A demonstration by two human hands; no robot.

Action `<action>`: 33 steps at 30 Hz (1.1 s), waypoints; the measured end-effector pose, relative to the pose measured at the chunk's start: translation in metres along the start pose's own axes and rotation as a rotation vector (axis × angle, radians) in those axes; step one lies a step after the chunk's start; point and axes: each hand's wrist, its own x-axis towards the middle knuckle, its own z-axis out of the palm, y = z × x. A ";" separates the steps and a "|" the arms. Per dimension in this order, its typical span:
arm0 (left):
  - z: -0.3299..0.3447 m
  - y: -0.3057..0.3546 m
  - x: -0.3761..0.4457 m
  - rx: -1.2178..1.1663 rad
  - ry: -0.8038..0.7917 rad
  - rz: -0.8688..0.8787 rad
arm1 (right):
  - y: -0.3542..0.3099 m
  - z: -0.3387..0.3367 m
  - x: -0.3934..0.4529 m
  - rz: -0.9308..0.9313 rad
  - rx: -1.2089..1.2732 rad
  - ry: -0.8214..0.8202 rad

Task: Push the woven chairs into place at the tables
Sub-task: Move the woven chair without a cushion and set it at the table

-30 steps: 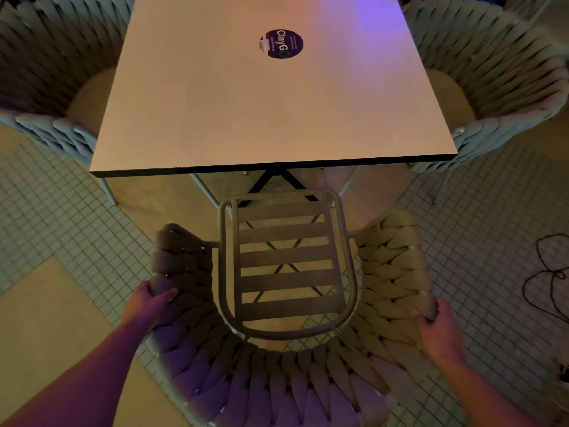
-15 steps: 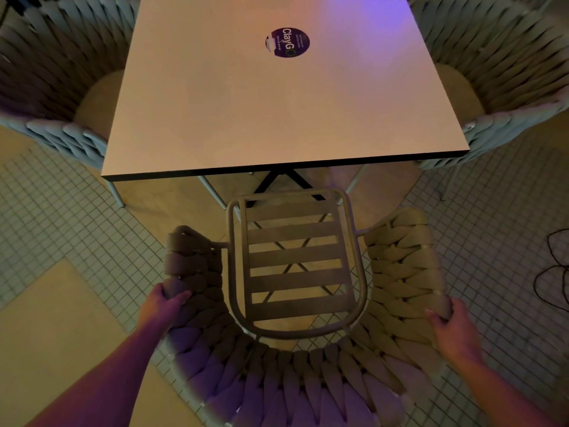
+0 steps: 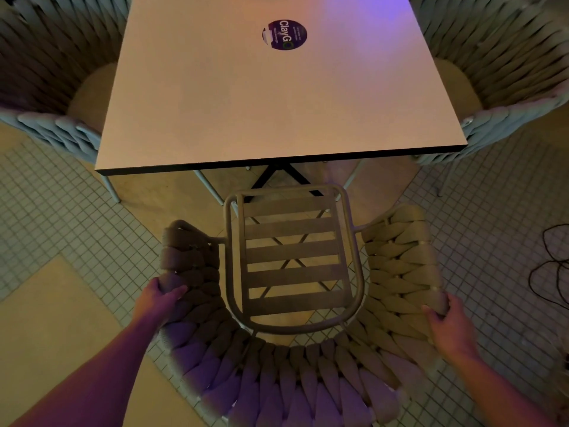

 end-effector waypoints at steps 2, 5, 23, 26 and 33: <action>0.000 0.000 0.000 0.006 0.005 0.000 | 0.000 0.000 -0.001 -0.004 0.001 0.000; 0.000 -0.001 0.000 0.008 0.010 -0.002 | -0.001 -0.001 -0.001 -0.006 -0.004 -0.001; 0.009 -0.004 -0.005 0.022 0.002 -0.014 | 0.005 -0.006 0.009 0.015 -0.006 -0.014; 0.009 -0.005 -0.005 0.009 -0.004 -0.010 | 0.007 -0.006 0.009 0.014 -0.014 -0.005; 0.007 0.008 -0.015 -0.067 -0.016 -0.075 | -0.020 -0.011 -0.002 -0.038 0.030 0.057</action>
